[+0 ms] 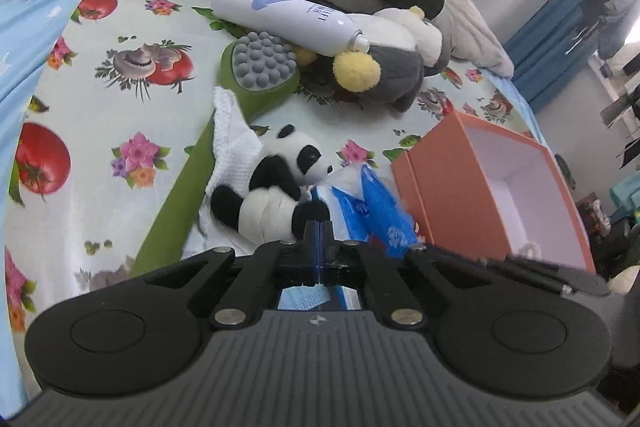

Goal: Organize soft objects
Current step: 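Grasp the blue plastic bag with the right tool while the left grasps the panda plush, then lift the panda plush with the left tool while the right lifts the blue bag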

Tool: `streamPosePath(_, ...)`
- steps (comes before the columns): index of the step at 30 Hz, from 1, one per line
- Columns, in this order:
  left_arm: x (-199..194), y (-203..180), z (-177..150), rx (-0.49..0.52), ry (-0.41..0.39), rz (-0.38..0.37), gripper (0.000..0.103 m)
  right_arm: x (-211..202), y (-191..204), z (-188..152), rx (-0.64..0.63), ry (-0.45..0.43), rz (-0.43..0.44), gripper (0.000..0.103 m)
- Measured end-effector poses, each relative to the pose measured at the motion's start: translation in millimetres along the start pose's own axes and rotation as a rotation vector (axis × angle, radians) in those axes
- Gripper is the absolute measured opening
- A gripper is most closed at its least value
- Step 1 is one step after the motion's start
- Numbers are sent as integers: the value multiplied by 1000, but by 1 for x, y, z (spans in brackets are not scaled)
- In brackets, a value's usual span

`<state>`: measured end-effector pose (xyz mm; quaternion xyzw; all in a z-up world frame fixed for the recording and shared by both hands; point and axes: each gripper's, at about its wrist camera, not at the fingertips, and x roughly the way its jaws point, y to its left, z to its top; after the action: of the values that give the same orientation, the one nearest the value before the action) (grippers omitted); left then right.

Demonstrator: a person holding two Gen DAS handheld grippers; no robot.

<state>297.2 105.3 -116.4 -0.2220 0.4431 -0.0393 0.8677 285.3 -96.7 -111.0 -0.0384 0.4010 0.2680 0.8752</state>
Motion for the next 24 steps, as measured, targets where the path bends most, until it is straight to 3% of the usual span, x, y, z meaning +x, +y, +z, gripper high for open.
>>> streamPosePath(3,-5,3,-5,5,-11,-16,0,-9,6,-14,-3,-6,-11,5)
streamPosePath(10,-5,-1,3,83,-28,26,2,-31,17,-46,26,-9,5,5)
streamPosePath(12,0,-4,5,103,-23,34,9,-37,21,-55,7,-7,3,5)
streamPosePath(14,9,-4,5,101,-13,53,37,-38,22,-62,-3,9,2,8)
streamPosePath(16,16,-3,5,96,-15,56,43,-37,19,-67,12,23,-1,10)
streamPosePath(17,20,-2,5,92,-12,54,44,-35,17,-68,26,33,3,13)
streamPosePath(19,29,0,8,77,5,53,50,-30,12,-70,60,55,11,30)
streamPosePath(20,32,0,9,76,8,54,56,-28,11,-71,75,56,14,46)
streamPosePath(21,36,0,11,80,3,59,57,-27,11,-72,86,50,13,53)
streamPosePath(24,44,-2,17,109,-21,83,57,-23,13,-73,84,29,2,53)
